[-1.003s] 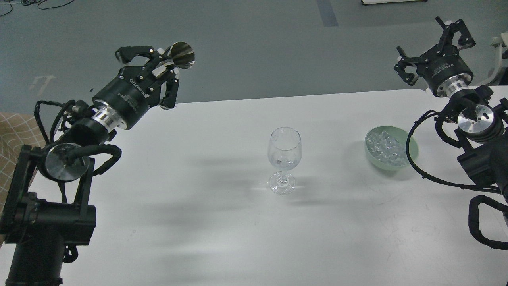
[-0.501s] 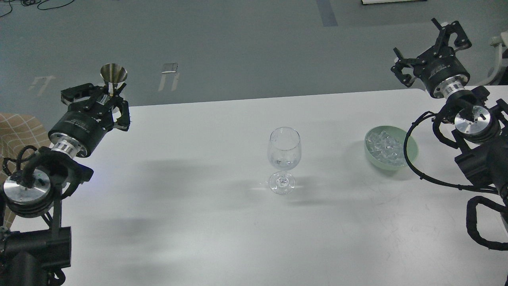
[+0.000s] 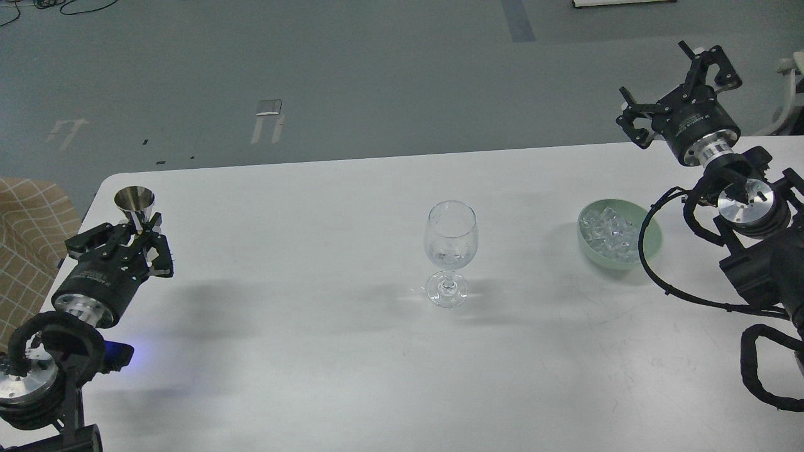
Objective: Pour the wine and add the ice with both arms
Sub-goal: 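Lower the jigger back onto the table and open the left gripper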
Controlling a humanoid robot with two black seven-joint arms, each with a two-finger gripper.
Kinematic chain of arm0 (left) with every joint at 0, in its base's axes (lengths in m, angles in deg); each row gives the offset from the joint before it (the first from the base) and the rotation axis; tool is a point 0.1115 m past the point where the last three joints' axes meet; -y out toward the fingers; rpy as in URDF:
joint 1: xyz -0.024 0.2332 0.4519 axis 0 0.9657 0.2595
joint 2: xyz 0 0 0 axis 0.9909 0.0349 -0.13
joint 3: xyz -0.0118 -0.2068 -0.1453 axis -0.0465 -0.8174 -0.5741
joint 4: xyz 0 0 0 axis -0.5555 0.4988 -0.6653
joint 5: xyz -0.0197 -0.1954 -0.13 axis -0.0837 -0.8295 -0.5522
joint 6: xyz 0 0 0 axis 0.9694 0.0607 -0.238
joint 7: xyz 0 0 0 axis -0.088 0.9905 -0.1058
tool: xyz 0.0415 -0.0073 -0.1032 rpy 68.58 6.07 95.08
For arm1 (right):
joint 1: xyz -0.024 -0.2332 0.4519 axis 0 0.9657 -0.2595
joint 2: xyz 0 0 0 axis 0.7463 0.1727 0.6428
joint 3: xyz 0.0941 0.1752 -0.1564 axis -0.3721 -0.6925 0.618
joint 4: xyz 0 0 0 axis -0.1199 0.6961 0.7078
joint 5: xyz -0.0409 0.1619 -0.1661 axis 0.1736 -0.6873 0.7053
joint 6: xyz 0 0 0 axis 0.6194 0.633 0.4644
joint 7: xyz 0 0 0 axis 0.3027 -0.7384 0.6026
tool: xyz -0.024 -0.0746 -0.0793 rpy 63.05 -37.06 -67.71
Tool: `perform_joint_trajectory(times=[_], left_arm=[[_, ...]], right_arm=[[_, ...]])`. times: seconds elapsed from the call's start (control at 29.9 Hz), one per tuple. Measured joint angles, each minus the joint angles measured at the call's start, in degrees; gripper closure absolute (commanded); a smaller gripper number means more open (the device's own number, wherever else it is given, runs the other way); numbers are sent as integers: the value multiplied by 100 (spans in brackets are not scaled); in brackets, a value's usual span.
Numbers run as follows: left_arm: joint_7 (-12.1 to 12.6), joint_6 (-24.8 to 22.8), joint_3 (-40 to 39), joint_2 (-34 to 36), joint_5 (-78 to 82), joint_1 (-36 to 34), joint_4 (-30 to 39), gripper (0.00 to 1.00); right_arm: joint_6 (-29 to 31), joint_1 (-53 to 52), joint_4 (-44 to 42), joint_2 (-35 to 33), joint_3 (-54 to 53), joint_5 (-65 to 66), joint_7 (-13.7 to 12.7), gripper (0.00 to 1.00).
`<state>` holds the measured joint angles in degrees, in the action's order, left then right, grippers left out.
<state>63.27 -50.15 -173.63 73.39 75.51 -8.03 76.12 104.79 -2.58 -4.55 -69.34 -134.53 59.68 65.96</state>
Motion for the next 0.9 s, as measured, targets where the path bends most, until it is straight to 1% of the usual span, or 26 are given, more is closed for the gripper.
perform_joint_trajectory(times=[0.2, 0.33, 0.4, 0.5, 0.67, 0.9], left_arm=[[0, -114, 52, -49, 17, -92, -764, 98], [0, -252, 67, -42, -3, -211, -1050, 98], [0, -317, 76, -37, -3, -222, -1101, 97], [0, -347, 76, -28, -14, -231, -1136, 90], [0, -352, 88, -30, -17, -238, -1166, 82], [0, -353, 91, -35, 34, -269, -1268, 79]], right_arm=[[-117, -1, 158, 4, 9, 9, -9, 0], [-129, 13, 165, 5, 16, 9, -14, 0], [-132, 21, 165, 5, 20, 9, -16, 0], [-139, 47, 165, 5, 20, 9, -18, 0], [-145, 54, 165, 11, 20, 9, -18, 0], [-149, 56, 166, 13, 18, 9, -18, 0]])
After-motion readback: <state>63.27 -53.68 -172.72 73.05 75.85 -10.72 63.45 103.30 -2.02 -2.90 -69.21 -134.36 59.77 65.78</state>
